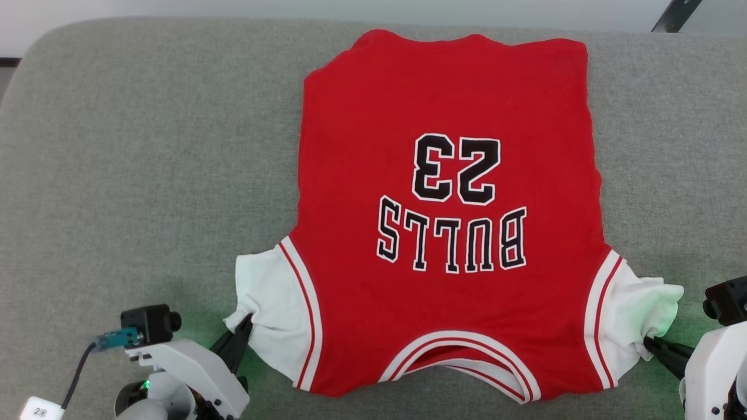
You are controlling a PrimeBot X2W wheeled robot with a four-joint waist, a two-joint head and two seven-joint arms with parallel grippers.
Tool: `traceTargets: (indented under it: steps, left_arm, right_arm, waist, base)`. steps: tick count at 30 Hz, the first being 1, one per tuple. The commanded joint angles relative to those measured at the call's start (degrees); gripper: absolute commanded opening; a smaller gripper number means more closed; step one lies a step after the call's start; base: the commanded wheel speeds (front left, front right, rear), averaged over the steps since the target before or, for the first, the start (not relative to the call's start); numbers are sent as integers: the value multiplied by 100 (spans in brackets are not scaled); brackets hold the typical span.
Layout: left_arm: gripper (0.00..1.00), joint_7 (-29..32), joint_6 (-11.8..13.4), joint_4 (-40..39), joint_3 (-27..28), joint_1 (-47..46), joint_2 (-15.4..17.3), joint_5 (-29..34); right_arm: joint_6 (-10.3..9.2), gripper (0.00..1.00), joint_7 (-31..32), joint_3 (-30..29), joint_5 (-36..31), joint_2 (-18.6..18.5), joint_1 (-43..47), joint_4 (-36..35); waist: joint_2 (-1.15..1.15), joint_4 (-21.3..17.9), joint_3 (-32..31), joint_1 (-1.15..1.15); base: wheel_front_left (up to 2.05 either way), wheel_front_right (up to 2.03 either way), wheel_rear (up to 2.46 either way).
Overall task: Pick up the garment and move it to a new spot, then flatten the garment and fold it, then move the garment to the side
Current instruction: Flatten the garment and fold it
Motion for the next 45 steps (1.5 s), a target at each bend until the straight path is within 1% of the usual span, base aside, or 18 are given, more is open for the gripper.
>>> traceTargets:
  steps: [1, 2, 4, 7, 13, 15, 17, 20, 23, 26, 28, 29, 31, 35, 40, 43, 45]
  left_arm:
    - [0, 99, 57, 245, -145, 96, -115, 32]
    - [0, 97, 49, 255, -156, 101, -135, 38]
    - [0, 48, 19, 243, -168, 129, -177, 37]
    - [0, -51, 0, 181, -175, 176, -259, 43]
    - [0, -116, 34, -39, -250, 152, -349, 156]
    - [0, -121, 59, -137, -267, 84, -362, 205]
    - [0, -117, 69, -227, -294, -31, -404, 269]
    - [0, -70, 69, -299, -391, -227, -481, 420]
    - [0, -63, 54, -322, -434, -427, -574, 521]
    - [0, -33, 43, -326, -514, -610, -665, 644]
    - [0, -14, 38, -338, -557, -729, -731, 726]
    - [0, -12, 25, -349, -580, -793, -777, 755]
    - [0, 5, -13, -363, -642, -874, -870, 799]
    - [0, 7, -42, -351, -710, -930, -992, 830]
    - [0, -17, -102, -235, -744, -1120, -1149, 878]
    - [0, -30, -133, -86, -732, -1231, -1218, 895]
    - [0, -24, -144, 14, -725, -1284, -1227, 892]
  right_arm:
    - [-13, 53, -71, 91, -50, 66, -47, 186]
    - [-16, 100, -185, 23, -57, 62, -108, 203]
    - [-17, 100, -383, -225, -75, 58, -230, 186]
    - [-9, 100, -403, -498, -107, -53, -340, -46]
    - [-9, 100, 199, -1105, -24, -475, -950, -627]
    - [-9, 100, 387, -1213, -9, -452, -1412, -639]
    - [-9, 100, 547, -1215, -94, -362, -1971, -462]
    - [-9, 100, 750, -922, -403, -129, -2854, 82]
    - [-9, 100, 942, -579, -789, 26, -3802, 890]
    - [-9, 100, 942, -456, -1249, 110, -4700, 1785]
    - [-9, 100, 996, -438, -1577, 108, -5198, 2388]
    - [-9, 100, 1057, -423, -1734, 47, -5436, 2672]
    - [-9, 100, 1222, -472, -1919, -2, -5803, 3223]
    - [-9, 100, 1379, -564, -2216, 16, -6317, 3994]
    - [-10, 100, 1414, -598, -2532, 93, -6801, 4569]
    - [-10, 100, 1534, -381, -2816, 36, -6865, 4874]
    - [-8, 100, 1617, -284, -2812, 66, -6791, 5038]
  waist:
    - [0, 5, -25, 0]
    - [0, 11, -50, 0]
    - [0, 27, -115, 0]
    - [0, 77, -209, 0]
    - [0, 342, -254, 0]
    - [0, 457, -164, 0]
    - [0, 609, -4, 0]
    - [0, 865, 255, 0]
    - [0, 1092, 530, 0]
    - [0, 1336, 782, 0]
    - [0, 1499, 947, 0]
    - [0, 1595, 1025, 0]
    - [0, 1778, 1142, 0]
    - [0, 2007, 1391, 0]
    - [0, 2123, 1784, 0]
    - [0, 2137, 1888, 0]
    - [0, 2129, 1902, 0]
  base:
    - [0, 0, 0]
    - [0, 0, 0]
    - [0, 0, 0]
    - [0, 0, 0]
    - [0, 0, 0]
    - [0, 0, 0]
    - [0, 0, 0]
    - [0, 0, 0]
    - [0, 0, 0]
    - [0, 0, 0]
    - [0, 0, 0]
    - [0, 0, 0]
    - [0, 0, 0]
    - [0, 0, 0]
    - [0, 0, 0]
    - [0, 0, 0]
    - [0, 0, 0]
